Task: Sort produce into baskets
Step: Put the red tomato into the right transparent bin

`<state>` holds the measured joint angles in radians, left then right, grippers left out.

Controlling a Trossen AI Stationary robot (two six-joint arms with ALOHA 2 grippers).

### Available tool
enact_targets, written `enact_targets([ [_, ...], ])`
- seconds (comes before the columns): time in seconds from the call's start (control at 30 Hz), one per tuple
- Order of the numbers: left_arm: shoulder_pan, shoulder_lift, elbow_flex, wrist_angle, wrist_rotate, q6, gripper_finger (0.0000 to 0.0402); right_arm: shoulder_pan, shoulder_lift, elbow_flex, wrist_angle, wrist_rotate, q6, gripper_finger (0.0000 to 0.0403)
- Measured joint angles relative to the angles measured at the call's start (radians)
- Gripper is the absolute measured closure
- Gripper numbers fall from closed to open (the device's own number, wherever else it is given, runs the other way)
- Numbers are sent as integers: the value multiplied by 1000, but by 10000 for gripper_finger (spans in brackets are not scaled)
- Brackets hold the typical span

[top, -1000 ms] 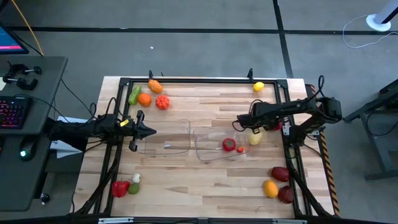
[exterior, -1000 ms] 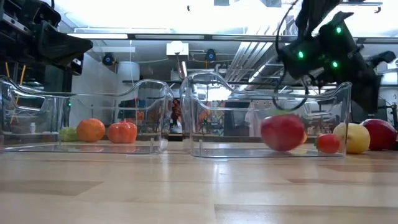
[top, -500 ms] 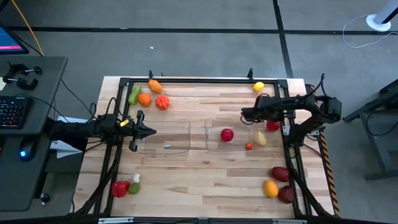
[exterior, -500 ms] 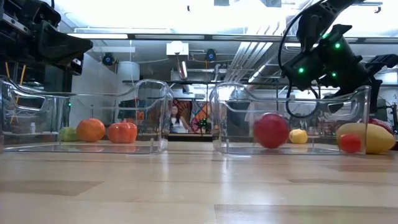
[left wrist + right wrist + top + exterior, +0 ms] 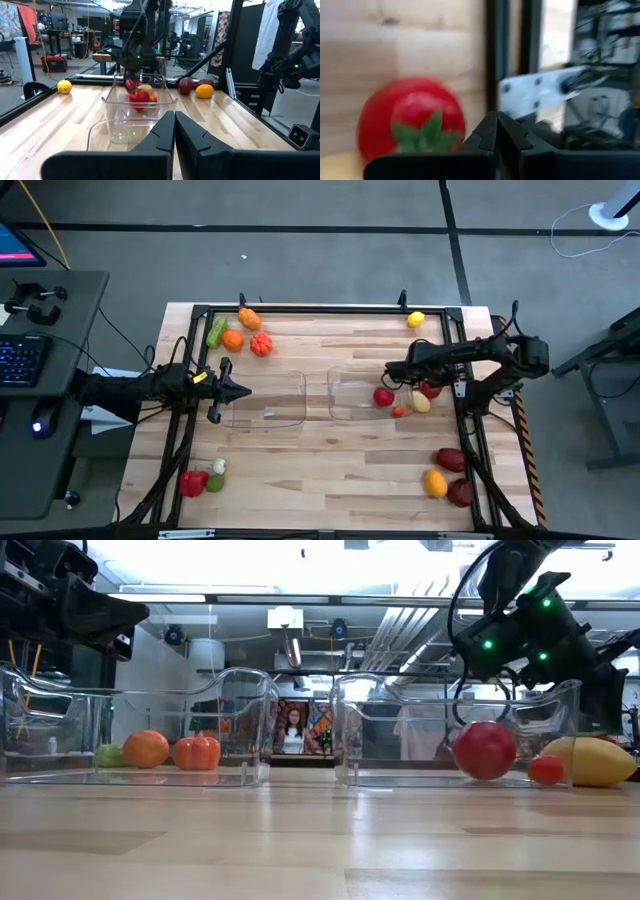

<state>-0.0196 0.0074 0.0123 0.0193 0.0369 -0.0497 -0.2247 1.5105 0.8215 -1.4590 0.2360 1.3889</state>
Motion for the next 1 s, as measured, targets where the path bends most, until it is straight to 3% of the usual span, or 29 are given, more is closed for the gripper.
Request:
enact_targets([
  [0.13,0,0,0,0,0,0,401,24,0,-10,72,-91,-43,403],
  [0.5,0,0,0,0,0,0,401,38,0,-50,222,-83,2,403],
  [0.73,0,0,0,0,0,0,401,-28,0,-49,286,65,16,403],
  [1.0,0,0,0,0,0,0,401,-164,-88,10,314,238,-138,403],
])
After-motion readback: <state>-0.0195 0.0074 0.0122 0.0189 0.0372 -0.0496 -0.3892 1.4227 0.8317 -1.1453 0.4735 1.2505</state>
